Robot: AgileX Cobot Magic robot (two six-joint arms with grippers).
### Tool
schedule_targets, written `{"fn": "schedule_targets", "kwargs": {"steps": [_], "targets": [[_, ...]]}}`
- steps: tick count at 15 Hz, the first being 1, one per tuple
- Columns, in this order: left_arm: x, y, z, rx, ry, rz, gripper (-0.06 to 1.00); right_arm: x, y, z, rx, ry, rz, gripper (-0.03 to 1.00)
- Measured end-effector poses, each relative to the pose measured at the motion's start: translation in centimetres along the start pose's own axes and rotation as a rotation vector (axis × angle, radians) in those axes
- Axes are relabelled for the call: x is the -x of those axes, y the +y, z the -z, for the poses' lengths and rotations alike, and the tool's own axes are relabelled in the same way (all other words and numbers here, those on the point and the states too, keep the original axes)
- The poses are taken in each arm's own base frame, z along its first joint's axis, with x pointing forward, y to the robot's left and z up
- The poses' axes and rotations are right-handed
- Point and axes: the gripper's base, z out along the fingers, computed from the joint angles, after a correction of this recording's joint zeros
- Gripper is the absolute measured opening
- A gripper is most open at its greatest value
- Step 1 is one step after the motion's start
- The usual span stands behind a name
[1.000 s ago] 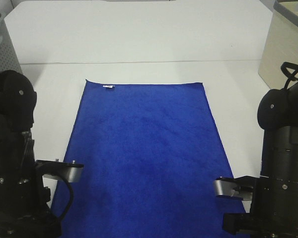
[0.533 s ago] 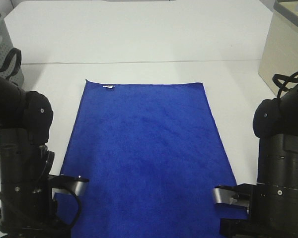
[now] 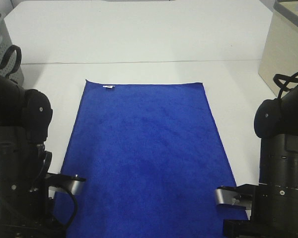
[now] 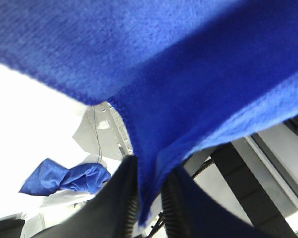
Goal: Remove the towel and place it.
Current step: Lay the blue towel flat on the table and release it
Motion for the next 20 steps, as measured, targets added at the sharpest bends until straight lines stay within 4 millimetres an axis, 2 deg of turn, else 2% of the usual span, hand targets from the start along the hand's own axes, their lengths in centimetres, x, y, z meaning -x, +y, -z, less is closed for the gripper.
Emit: {"fn": "schedule_targets", "kwargs": {"steps": [4,6,9,12,15,18,20], "targets": [[-0.3,-0.3,0.6,0.002,-0.022,0.013,0.45,0.0,0.3,0.0,0.031,-0.002,-0.008,0.41],[-0.3,-0.3,0.6,0.002,-0.023,0.038,0.51,0.1,0.4,0.0,0.047,-0.006,-0.013,0.54],[-0.3,-0.3,0.6,0.002,-0.024,0.059,0.53,0.1,0.4,0.0,0.048,-0.006,-0.013,0.58],[-0.9,-0.8,1.5,0.007,-0.066,0.072,0.53,-0.4,0.8,0.8,0.042,-0.048,0.008,0.59],[-2.1,-2.2,4.4,0.027,-0.194,0.057,0.53,-2.0,2.5,4.8,-0.018,-0.255,0.102,0.59],[-2.9,-3.7,8.4,0.062,-0.359,0.056,0.53,-5.3,4.7,10.7,-0.145,-0.543,0.219,0.59],[-3.0,-4.4,11.0,0.106,-0.452,0.052,0.53,-7.8,5.9,13.6,-0.199,-0.699,0.247,0.59]]}}
